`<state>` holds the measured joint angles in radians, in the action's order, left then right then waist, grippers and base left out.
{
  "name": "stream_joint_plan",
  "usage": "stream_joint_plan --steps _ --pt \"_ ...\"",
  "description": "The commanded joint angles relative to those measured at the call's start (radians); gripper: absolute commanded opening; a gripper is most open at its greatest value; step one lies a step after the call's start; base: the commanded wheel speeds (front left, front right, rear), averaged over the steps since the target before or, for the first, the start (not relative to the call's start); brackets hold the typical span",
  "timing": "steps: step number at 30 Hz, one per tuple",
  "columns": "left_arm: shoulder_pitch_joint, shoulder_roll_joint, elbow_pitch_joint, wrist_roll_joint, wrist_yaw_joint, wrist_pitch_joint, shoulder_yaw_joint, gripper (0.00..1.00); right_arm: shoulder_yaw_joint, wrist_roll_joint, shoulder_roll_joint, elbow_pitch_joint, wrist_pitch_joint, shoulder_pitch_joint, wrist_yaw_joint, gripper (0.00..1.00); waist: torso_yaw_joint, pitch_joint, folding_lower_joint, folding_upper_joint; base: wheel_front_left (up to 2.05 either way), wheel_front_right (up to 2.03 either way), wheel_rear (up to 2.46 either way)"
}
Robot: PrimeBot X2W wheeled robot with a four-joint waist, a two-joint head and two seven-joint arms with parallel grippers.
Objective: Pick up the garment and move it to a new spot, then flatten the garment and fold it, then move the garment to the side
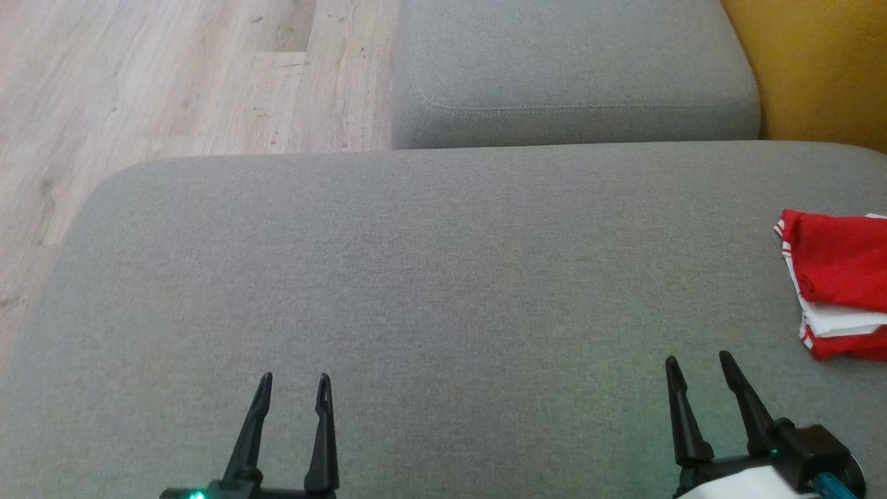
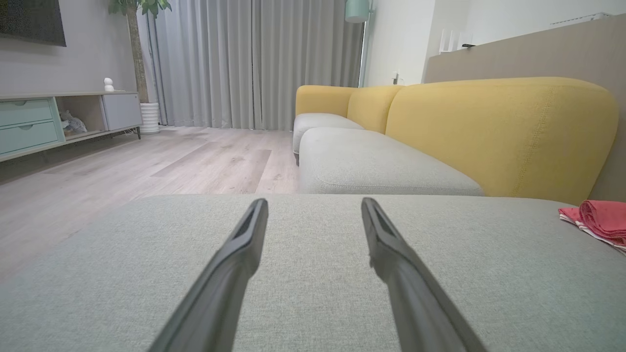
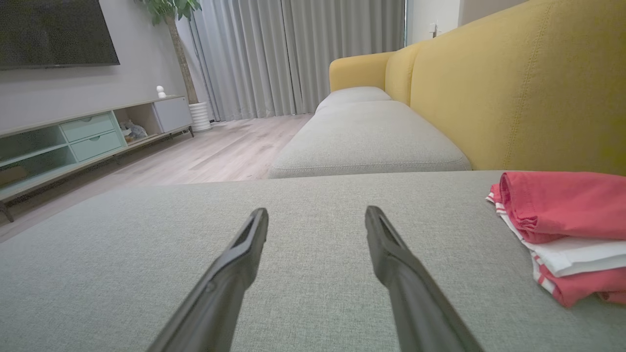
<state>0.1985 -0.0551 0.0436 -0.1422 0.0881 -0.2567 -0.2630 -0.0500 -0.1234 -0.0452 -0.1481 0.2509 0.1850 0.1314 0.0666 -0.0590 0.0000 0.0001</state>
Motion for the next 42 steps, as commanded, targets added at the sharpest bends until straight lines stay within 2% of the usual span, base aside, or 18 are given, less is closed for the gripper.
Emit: stream_joint_plan --steps 1,9,10,13,18,42 --pt "-0.034 0.005 -0.038 0.008 0.0 -0.005 0.035 1.0 -0.019 -0.005 -0.005 0.031 0.011 -0.027 -0.001 1.0 -0.002 -0.001 0.0 -0.0001 0.0 0.0 0.0" --pt "-0.03 0.005 -0.043 0.029 0.001 -0.005 0.038 1.0 -0.032 -0.023 -0.005 0.019 0.011 -0.031 -0.001 1.0 -0.024 -0.005 0.0 -0.0001 0.0 0.0 0.0" --pt "0.001 0.0 -0.005 0.019 0.0 0.0 0.003 0.0 -0.008 -0.018 0.0 -0.013 0.0 0.0 0.0 0.0 -0.023 -0.005 0.0 -0.0001 0.0 0.0 0.0" --pt "0.013 0.0 0.042 0.018 0.0 0.001 0.001 0.0 -0.01 -0.02 0.0 -0.061 -0.002 0.011 0.0 0.0 -0.024 -0.005 0.0001 -0.0001 0.0 0.0 0.0" --pt "0.008 -0.002 0.037 -0.033 -0.003 0.007 0.008 0.0 -0.009 -0.07 -0.002 -0.058 -0.009 0.005 0.0 0.0 -0.025 -0.003 0.0001 -0.0001 0.0 0.0 0.0" --pt "-0.061 -0.019 0.081 -0.351 -0.051 0.065 0.061 0.0 0.007 -0.381 -0.019 -0.068 -0.067 -0.058 0.0 0.0 -0.034 0.011 0.0001 -0.0001 0.0 0.0 0.0"
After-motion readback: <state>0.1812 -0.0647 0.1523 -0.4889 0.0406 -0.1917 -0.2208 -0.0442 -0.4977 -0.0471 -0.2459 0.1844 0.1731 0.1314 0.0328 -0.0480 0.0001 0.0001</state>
